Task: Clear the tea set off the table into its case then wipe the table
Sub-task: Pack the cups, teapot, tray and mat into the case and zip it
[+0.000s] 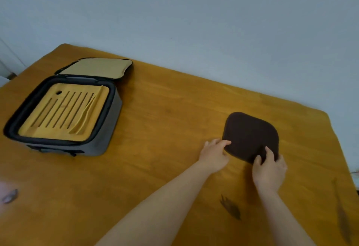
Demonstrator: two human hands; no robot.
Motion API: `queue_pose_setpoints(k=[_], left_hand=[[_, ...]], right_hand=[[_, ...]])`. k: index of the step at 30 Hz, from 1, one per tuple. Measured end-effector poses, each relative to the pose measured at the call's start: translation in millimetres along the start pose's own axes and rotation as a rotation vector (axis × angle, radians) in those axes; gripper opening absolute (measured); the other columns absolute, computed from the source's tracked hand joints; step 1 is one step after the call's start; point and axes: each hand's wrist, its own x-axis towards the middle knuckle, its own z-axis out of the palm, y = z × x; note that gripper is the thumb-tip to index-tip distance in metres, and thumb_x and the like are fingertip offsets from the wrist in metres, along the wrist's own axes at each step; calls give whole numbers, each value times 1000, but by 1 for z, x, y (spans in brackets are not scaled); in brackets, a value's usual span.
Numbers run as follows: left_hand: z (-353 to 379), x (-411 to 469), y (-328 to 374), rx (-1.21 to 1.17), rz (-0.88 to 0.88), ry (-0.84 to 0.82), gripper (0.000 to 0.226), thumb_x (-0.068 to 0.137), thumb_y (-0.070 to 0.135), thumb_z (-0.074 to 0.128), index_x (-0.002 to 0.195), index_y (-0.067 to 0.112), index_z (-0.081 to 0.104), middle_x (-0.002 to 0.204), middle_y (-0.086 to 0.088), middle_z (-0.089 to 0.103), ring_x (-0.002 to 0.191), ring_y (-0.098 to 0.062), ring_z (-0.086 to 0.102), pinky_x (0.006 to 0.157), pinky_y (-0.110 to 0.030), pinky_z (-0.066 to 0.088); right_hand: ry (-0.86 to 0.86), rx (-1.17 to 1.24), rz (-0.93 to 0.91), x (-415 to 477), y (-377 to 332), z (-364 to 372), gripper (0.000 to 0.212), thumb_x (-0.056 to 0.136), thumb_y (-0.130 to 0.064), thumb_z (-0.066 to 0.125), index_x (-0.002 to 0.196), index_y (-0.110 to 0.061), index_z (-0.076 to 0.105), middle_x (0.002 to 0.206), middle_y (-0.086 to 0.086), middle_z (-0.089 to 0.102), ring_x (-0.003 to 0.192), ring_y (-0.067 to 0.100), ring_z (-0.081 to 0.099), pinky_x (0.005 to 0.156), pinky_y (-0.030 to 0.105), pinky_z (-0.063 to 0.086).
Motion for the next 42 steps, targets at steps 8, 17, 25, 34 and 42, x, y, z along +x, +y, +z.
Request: queue_pose_setpoints(k=[8, 17, 25, 34, 42], left_hand=[[10, 10, 23, -412, -223, -12, 49, 93, 18, 48, 140, 33, 45, 144, 2, 31, 132, -24, 32, 113, -39, 30], [-11, -32, 4, -390, -51, 209, 53, 96, 2, 42, 148, 11, 35, 148, 8, 27, 130, -8, 34, 91, -16, 38], [-107, -114, -56, -318, 3, 515, 58, 94, 9, 52, 149, 13, 31, 146, 8, 25, 133, -6, 31, 111, -28, 35], [-230, -199, -160, -82, -44, 742, 64, 92, 13, 54, 150, 17, 28, 150, 6, 24, 141, -10, 21, 118, -40, 24], [-314, -224, -239, 104, -152, 736, 61, 92, 18, 53, 148, 14, 30, 152, 2, 24, 140, -19, 23, 116, -40, 22]], right_hand=[[-46, 160, -58, 36, 14, -9, 32, 93, -5, 56, 125, -6, 62, 117, 24, 58, 104, 43, 54, 86, 45, 46], [84, 415, -232, -24, -45, -13, 34, 91, 5, 54, 124, 4, 61, 131, 19, 57, 122, 33, 53, 104, 41, 41], [14, 511, -389, -109, -156, -14, 35, 93, 0, 55, 127, 0, 60, 135, 13, 55, 126, 25, 50, 104, 25, 33], [-44, 519, -590, -223, -301, 8, 33, 92, -2, 58, 125, -1, 62, 130, 11, 56, 121, 23, 52, 101, 24, 36], [-141, 419, -592, -274, -396, 41, 33, 96, -13, 55, 129, -11, 60, 128, 1, 52, 107, 14, 56, 85, 18, 41]])
